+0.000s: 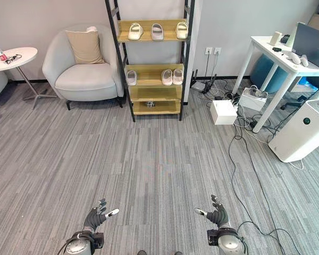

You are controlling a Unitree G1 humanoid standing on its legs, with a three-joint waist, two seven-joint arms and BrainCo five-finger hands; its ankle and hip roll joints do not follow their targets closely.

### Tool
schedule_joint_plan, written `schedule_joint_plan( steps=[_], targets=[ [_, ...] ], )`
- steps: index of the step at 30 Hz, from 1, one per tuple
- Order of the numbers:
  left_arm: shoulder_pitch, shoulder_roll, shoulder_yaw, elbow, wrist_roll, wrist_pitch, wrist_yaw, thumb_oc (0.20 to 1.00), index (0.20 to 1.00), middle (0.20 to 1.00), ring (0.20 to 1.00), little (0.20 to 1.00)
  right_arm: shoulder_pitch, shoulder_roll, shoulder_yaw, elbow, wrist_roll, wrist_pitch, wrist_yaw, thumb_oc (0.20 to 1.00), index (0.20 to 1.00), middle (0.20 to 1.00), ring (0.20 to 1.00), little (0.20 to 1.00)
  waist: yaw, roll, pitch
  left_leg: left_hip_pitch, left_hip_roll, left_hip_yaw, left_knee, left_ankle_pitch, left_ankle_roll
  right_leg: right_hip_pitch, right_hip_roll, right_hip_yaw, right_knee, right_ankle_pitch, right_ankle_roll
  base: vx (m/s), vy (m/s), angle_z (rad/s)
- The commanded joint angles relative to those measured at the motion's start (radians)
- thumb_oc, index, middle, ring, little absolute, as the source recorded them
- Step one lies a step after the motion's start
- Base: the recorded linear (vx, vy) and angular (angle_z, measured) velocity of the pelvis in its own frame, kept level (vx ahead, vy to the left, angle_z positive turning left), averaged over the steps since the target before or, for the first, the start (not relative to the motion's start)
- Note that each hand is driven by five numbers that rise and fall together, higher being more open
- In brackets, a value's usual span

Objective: Arrange the slippers neatly on the shoe rack.

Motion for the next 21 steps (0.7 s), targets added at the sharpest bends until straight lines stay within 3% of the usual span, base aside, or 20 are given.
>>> schedule_joint_plan(
  steps=[1, 13, 17, 21],
  targets=[
    [-0.063, 0.004, 0.005, 0.003, -0.026, -0.033, 0.020, 1.000, 1.000, 1.000, 1.000, 1.000, -0.053, -0.009, 0.036, -0.029, 0.001, -0.031, 0.005, 1.000, 1.000, 1.000, 1.000, 1.000, 0.012, -0.036, -0.001, 0.037, 0.074, -0.028, -0.008, -0.066, -0.084, 0.015, -0.100, -0.013, 0.001, -0.078, 0.095, 0.00, 0.000, 0.00],
    [-0.057, 0.010, 0.011, -0.033, -0.025, -0.033, 0.028, 1.000, 1.000, 1.000, 1.000, 1.000, -0.054, -0.019, 0.041, -0.074, -0.014, -0.022, 0.006, 1.000, 1.000, 1.000, 1.000, 1.000, 0.021, -0.055, 0.030, 0.001, 0.062, -0.034, -0.008, -0.064, -0.071, -0.020, -0.111, -0.011, 0.001, -0.059, 0.108, 0.01, 0.035, 0.00],
    [-0.058, 0.024, 0.017, -0.027, -0.029, -0.040, 0.024, 1.000, 1.000, 1.000, 1.000, 1.000, -0.079, -0.025, 0.037, -0.061, -0.018, -0.025, 0.005, 1.000, 1.000, 1.000, 1.000, 1.000, 0.031, -0.071, 0.045, -0.009, 0.029, -0.040, -0.004, -0.075, -0.048, -0.023, -0.143, -0.003, 0.001, -0.036, 0.125, 0.00, 0.127, -0.01],
    [-0.062, 0.048, 0.039, -0.022, -0.034, -0.045, 0.032, 1.000, 1.000, 1.000, 1.000, 1.000, -0.092, -0.035, 0.031, -0.078, -0.036, -0.025, 0.003, 1.000, 1.000, 1.000, 1.000, 1.000, 0.036, -0.074, 0.081, -0.033, 0.001, -0.047, 0.018, -0.090, -0.016, -0.106, -0.187, 0.017, 0.143, -0.046, 0.144, -0.05, 0.194, -0.03]
  ],
)
